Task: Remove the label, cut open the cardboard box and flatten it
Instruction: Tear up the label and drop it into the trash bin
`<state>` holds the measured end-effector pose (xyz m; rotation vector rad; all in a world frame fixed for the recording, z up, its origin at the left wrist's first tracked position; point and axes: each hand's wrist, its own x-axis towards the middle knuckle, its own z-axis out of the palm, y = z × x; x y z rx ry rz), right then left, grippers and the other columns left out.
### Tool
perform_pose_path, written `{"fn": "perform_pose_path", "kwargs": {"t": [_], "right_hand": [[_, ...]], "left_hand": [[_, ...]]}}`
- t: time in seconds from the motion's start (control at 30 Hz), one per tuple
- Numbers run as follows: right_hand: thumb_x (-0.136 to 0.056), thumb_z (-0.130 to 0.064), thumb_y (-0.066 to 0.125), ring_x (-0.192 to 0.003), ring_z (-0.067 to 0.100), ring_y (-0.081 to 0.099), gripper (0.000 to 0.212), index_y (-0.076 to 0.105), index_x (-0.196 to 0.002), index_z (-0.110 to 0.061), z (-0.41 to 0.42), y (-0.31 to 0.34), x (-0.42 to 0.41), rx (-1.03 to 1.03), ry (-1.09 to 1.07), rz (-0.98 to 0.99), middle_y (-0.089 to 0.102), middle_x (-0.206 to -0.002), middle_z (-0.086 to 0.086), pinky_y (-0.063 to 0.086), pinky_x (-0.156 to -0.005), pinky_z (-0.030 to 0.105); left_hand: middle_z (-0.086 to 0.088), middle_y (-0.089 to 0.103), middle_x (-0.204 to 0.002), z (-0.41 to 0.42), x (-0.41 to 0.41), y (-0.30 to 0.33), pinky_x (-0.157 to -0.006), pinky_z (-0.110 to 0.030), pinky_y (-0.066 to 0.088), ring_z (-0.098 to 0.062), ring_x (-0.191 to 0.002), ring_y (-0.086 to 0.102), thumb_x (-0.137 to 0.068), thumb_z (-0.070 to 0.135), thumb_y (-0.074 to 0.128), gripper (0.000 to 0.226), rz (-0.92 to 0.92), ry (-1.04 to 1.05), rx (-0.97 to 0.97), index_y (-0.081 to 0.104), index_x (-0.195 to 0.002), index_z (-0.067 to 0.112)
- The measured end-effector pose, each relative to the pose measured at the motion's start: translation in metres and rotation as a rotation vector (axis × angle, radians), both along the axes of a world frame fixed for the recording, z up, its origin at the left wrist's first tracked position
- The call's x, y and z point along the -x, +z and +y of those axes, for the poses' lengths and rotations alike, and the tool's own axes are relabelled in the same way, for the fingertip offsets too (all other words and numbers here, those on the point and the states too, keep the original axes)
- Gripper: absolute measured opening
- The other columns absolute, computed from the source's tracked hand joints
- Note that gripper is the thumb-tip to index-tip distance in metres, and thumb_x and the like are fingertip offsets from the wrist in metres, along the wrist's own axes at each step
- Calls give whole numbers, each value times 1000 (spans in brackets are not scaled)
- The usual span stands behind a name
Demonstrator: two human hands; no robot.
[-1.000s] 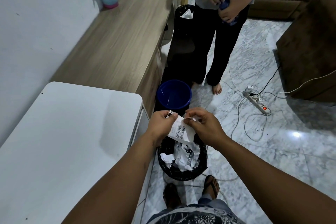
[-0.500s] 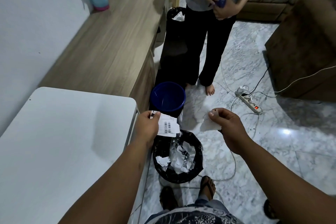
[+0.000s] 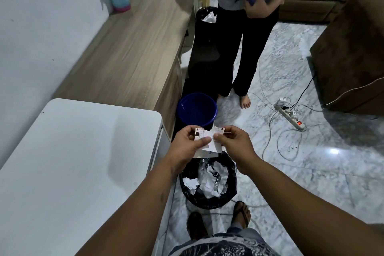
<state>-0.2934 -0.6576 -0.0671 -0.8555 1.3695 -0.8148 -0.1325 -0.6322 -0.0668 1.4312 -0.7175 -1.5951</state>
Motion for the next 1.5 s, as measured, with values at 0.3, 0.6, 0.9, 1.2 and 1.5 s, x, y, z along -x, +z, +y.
{"fn": "perform_pose_path", "kwargs": {"t": [0.3, 0.6, 0.9, 1.2, 1.5], "right_hand": [[-84, -27, 75, -95, 3, 62, 28, 69, -110, -31, -3, 4, 5, 246, 327, 366, 68, -104, -11, 48, -78, 23], [-87, -29, 73, -76, 2, 65, 13, 67, -76, -33, -7, 12, 4, 366, 453, 518, 68, -75, -13, 52, -67, 24], [-87, -19, 71, -78, -2, 61, 5, 72, -88, -24, -5, 10, -2, 529, 437, 612, 63, -81, -17, 45, -66, 14], [-88, -9, 68, -82, -6, 58, 10, 72, -94, -16, -1, 14, 4, 673, 459, 567, 59, -84, -18, 39, -68, 3], [-92, -18, 67, -68, -6, 61, 12, 65, -83, -27, -1, 16, 6, 463, 271, 469, 67, -78, -13, 42, -55, 7]], "left_hand": [[-8, 78, -97, 3, -5, -1, -74, -26, 60, -20, -89, 76, -87, 6, 76, 21, -138, -68, 23, 69, -107, 9], [-8, 78, -94, 2, -6, -4, -81, -31, 59, -21, -90, 75, -87, 23, 77, 22, -207, -95, 53, 75, -104, 10], [-8, 79, -95, -1, 0, -5, -97, -45, 56, -28, -98, 74, -93, 29, 71, 17, -123, -51, -66, 81, -92, 16], [-7, 79, -86, -4, 5, -1, -75, -37, 59, -23, -79, 74, -92, 32, 72, 22, -208, -4, -63, 78, -92, 10], [-4, 79, -95, -3, 6, -1, -90, -48, 59, -25, -91, 76, -91, 36, 72, 21, -181, -64, 4, 74, -104, 19]]}}
